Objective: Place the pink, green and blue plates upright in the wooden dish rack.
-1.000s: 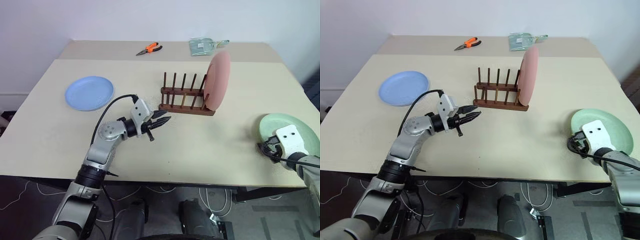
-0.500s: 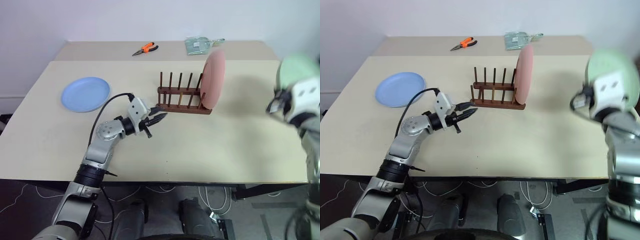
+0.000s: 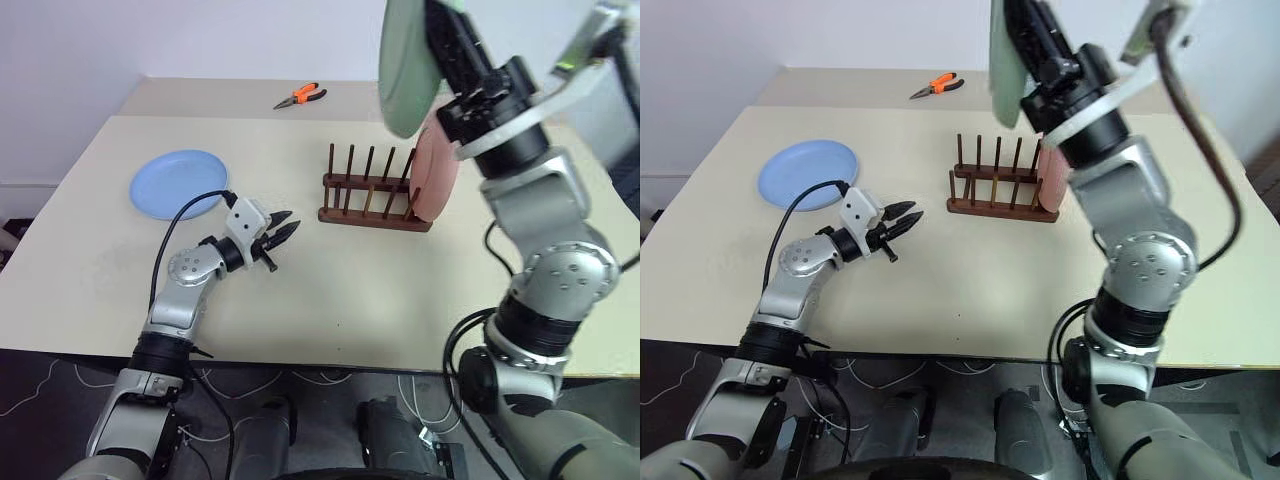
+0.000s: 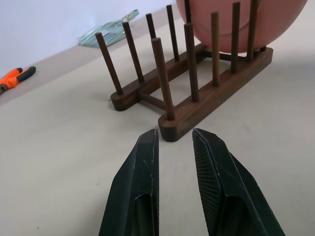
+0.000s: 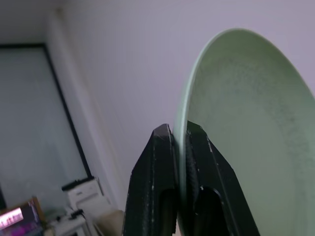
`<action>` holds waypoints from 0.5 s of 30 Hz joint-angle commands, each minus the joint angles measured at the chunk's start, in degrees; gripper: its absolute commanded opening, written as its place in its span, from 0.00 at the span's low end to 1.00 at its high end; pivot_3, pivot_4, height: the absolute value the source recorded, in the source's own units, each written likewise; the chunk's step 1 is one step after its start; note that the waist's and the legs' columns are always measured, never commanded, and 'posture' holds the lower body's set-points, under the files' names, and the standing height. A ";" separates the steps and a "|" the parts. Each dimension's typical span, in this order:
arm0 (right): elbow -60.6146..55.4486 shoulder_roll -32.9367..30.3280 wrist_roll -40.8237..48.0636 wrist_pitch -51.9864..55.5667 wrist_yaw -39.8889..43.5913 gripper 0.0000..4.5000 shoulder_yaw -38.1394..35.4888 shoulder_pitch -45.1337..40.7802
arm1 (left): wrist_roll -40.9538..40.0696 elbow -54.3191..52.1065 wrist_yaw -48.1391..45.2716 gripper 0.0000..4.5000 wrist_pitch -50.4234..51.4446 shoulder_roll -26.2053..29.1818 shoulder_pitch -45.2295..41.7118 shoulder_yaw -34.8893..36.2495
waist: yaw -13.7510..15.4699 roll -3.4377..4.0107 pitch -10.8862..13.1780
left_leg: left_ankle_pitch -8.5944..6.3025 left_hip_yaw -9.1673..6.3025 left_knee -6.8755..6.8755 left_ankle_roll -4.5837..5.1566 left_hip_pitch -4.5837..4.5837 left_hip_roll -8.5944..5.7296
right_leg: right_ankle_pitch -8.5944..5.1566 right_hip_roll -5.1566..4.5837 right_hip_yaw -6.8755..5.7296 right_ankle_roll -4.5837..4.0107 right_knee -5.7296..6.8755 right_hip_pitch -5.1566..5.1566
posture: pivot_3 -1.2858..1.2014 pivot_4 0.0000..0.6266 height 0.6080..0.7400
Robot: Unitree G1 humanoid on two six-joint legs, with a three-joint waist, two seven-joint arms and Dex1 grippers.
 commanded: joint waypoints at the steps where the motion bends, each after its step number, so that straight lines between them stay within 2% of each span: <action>1: 2.13 -0.04 -3.74 -1.31 0.09 0.01 2.19 1.56 | 0.13 -2.59 0.66 0.23 -0.99 -0.24 0.64 0.71 | -0.07 0.01 0.00 | 0.00 0.01 0.00 0.00 0.00 0.00 | 0.00 0.00 0.00 0.00 0.01 0.00 | 0.52 0.24 1.00; 9: 7.68 0.11 -1.98 -0.03 1.65 0.01 1.83 1.92 | -0.09 -4.05 0.75 0.23 -0.07 -0.01 1.52 0.70 | -0.38 0.03 0.01 | 0.00 0.04 -0.04 0.00 0.00 0.02 | 0.00 0.04 0.01 0.00 0.07 -0.07 | 0.52 0.24 1.00; 15: 14.21 1.01 -3.39 -0.39 -0.84 0.01 0.52 1.12 | -0.15 -4.79 0.57 0.23 0.53 0.01 1.85 0.47 | -0.30 0.03 0.01 | 0.00 0.05 -0.04 0.00 0.01 0.02 | 0.00 0.04 0.01 0.00 0.07 -0.06 | 0.52 0.24 1.00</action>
